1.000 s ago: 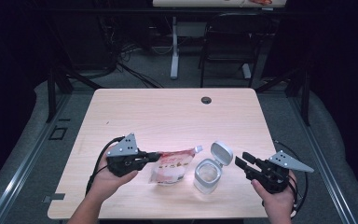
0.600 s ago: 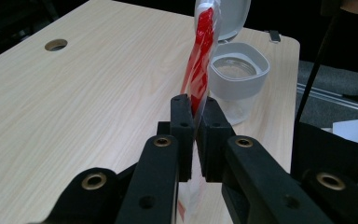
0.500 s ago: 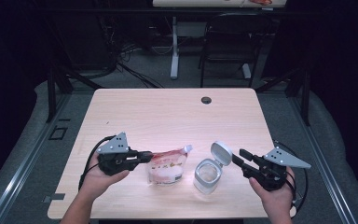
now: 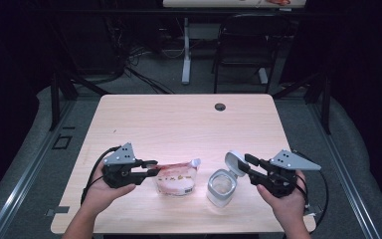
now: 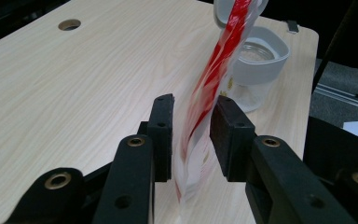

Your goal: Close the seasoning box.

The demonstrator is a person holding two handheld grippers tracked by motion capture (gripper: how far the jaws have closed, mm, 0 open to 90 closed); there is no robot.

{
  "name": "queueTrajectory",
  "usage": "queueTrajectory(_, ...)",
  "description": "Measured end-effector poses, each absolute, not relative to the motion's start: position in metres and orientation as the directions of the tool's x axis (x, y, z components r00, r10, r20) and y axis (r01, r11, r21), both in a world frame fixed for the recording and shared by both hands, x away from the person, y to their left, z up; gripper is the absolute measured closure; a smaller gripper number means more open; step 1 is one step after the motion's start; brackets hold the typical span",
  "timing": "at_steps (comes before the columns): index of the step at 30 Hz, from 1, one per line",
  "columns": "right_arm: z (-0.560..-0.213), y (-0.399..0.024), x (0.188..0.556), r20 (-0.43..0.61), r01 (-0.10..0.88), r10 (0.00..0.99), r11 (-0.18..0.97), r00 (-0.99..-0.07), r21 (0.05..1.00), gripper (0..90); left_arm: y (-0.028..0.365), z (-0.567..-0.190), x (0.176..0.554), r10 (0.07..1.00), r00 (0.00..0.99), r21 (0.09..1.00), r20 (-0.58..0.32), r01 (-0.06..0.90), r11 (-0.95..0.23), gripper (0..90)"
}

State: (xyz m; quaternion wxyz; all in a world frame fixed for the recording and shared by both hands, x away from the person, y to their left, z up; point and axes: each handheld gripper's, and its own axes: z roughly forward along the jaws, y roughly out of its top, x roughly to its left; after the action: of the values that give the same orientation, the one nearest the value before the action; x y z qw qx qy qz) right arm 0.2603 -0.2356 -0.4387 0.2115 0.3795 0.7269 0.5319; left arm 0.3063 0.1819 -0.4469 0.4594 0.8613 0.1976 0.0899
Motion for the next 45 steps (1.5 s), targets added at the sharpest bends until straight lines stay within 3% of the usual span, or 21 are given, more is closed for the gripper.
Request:
queueTrajectory(17, -0.426, -0.201, 0.275, 0.050, 0.317, 0.694, 0.262, -0.718, 0.911, 67.2, 0.193, -0.454, 0.306, 0.455, 0.887, 0.816, -0.075, 0.317, -0.483, 64.7)
queueTrajectory(25, -0.417, -0.170, 0.281, 0.034, 0.285, 0.600, 0.328, -0.799, 0.901, 66.3, 0.194, -0.452, 0.304, 0.465, 0.882, 0.825, -0.071, 0.314, -0.470, 63.2)
queueTrajectory(37, -0.430, -0.137, 0.294, 0.041, 0.292, 0.554, 0.372, -0.832, 0.881, 56.5, 0.202, -0.448, 0.304, 0.442, 0.894, 0.843, -0.074, 0.293, -0.451, 76.9)
queueTrajectory(41, -0.437, -0.131, 0.297, 0.052, 0.306, 0.548, 0.384, -0.835, 0.871, 57.0, 0.203, -0.447, 0.303, 0.435, 0.898, 0.851, -0.072, 0.283, -0.443, 82.8)
queueTrajectory(45, -0.440, -0.130, 0.297, 0.052, 0.306, 0.542, 0.390, -0.839, 0.868, 64.4, 0.202, -0.447, 0.304, 0.438, 0.897, 0.855, -0.058, 0.271, -0.442, 87.4)
